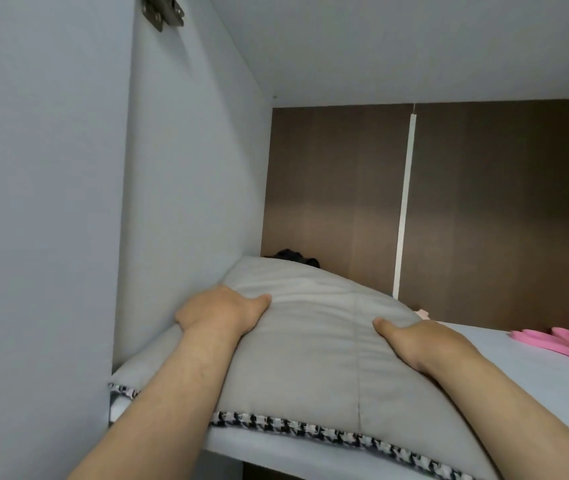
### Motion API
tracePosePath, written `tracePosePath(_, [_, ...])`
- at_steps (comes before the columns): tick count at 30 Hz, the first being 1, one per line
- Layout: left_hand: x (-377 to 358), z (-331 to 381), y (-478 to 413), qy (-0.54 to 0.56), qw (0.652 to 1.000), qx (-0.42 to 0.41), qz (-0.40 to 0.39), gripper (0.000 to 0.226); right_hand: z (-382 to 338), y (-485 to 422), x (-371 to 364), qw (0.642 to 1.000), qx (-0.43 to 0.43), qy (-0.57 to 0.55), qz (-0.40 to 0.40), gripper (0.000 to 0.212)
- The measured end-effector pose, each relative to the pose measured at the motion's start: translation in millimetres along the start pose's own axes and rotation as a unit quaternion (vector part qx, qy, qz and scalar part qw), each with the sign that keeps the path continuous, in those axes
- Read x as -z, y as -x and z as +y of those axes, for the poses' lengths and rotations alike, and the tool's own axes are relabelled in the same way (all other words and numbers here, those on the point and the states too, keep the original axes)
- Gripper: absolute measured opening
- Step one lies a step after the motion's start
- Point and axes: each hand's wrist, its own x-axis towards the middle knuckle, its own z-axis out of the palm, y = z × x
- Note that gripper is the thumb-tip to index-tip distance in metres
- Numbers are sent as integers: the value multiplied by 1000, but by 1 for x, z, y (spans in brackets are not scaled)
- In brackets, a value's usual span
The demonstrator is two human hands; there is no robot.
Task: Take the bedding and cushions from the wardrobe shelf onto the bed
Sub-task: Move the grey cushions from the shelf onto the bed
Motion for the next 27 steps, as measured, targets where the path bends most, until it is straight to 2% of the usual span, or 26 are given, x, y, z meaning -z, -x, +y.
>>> tracePosePath(4, [-5, -3, -4, 25, 999, -27, 19, 75, -1, 4, -2, 998, -38, 2, 47, 95])
tracePosePath(6, [-6, -5, -3, 36, 998, -42, 43, 68, -1, 9, -2, 996, -39, -10, 76, 96])
tracePosePath(11, [-3, -10, 4, 102, 982, -97, 127, 56, -2, 24, 2, 984, 9, -23, 176, 80])
tracePosePath(14, [14, -12, 14, 185, 956, -134, 184, 45, -6, 40, 16, 970, 36, -54, 234, 69])
tracePosePath(17, [40, -14, 36, 262, 924, -153, 233, 44, -7, 65, 44, 951, 65, -99, 286, 65])
tracePosePath(23, [87, -39, 106, 337, 876, -156, 309, 44, -1, 125, 80, 924, 123, -189, 309, 67])
tracePosePath(27, [102, -66, 164, 341, 873, -142, 317, 43, 15, 169, 79, 916, 155, -245, 279, 59])
